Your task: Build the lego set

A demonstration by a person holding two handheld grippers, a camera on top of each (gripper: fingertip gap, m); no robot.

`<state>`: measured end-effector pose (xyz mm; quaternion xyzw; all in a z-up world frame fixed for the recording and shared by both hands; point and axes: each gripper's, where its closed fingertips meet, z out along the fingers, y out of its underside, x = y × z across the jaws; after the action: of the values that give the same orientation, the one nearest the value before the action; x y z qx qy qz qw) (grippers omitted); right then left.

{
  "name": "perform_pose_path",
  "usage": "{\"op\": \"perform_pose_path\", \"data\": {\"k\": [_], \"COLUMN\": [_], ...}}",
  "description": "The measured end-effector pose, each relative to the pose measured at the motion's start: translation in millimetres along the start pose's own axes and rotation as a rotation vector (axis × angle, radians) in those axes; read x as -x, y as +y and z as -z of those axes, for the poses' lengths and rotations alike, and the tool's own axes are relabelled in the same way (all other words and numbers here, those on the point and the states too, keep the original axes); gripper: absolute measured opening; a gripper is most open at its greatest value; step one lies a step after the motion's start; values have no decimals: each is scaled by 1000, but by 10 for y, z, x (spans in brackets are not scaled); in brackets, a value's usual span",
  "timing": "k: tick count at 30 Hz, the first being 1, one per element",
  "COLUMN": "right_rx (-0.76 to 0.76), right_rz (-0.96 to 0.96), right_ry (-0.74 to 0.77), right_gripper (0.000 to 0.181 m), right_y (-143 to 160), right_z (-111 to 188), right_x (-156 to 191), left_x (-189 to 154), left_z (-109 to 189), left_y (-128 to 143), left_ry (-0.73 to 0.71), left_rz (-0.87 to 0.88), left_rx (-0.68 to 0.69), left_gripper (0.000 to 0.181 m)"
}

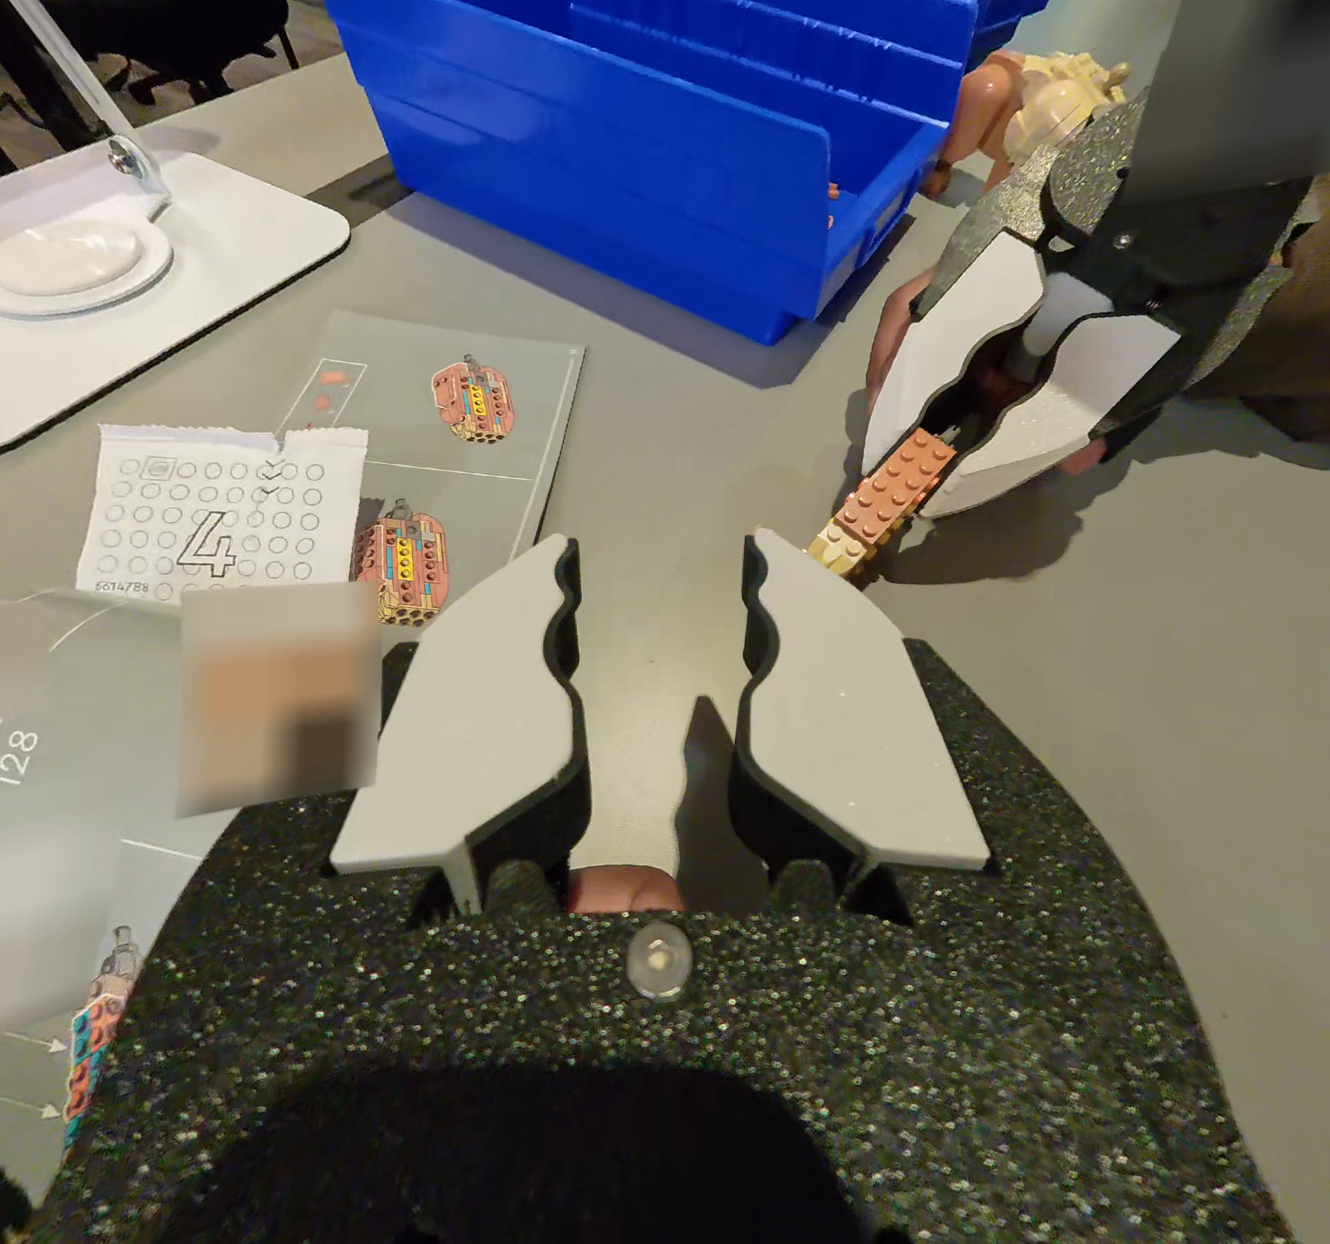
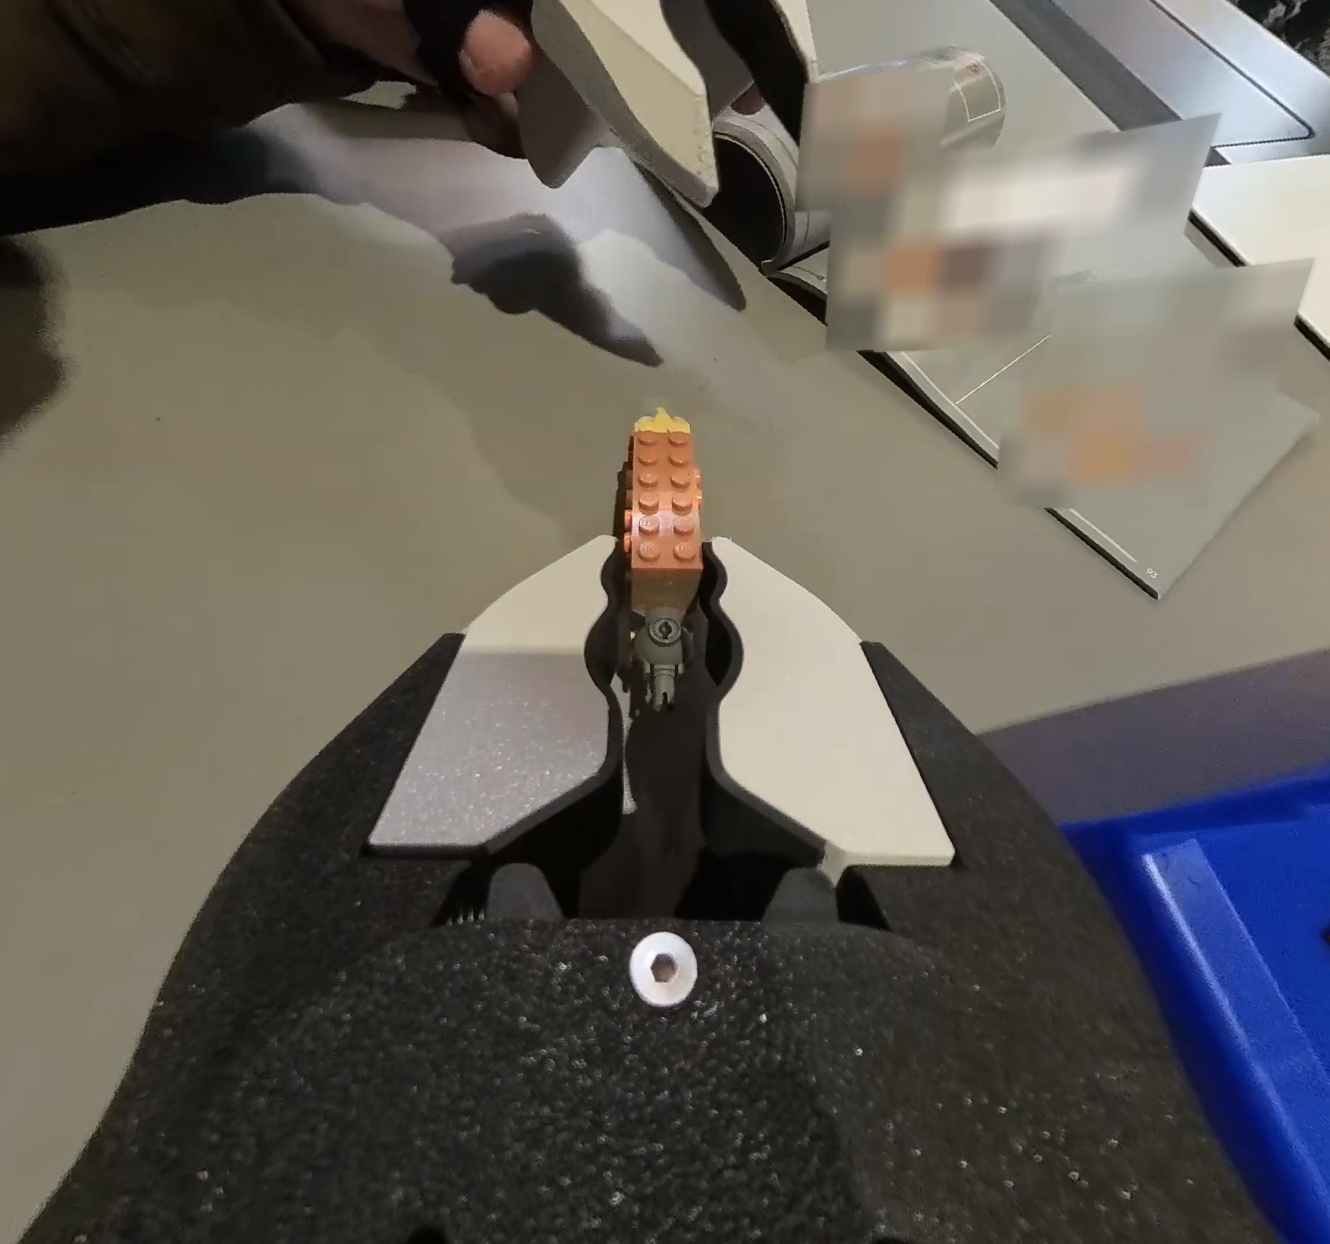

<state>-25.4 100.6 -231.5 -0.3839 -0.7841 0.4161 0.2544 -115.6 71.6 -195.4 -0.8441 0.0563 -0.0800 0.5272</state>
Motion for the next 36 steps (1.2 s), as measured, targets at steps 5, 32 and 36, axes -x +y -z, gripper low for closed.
{"op": "perform_pose_path", "data": {"k": [5,32,36], "right_rx": [19,259,337], "right_rz": [26,1499,1566], "right_ry": [-6,238,107], "right_gripper": [23,46,49], "right_y": [24,-1030,-795], "right_z": [-16,-470,-922], "right_x": [35,-1108,-1321], "left_x": [51,426,524], "left_z": [25,332,407], "left_y": [-9,-88,-87], "left_ry": [-16,-287,-277], "left_rz": [18,-90,-10], "left_rx": [-8,29,-13], "left_gripper": [43,45,45]}}
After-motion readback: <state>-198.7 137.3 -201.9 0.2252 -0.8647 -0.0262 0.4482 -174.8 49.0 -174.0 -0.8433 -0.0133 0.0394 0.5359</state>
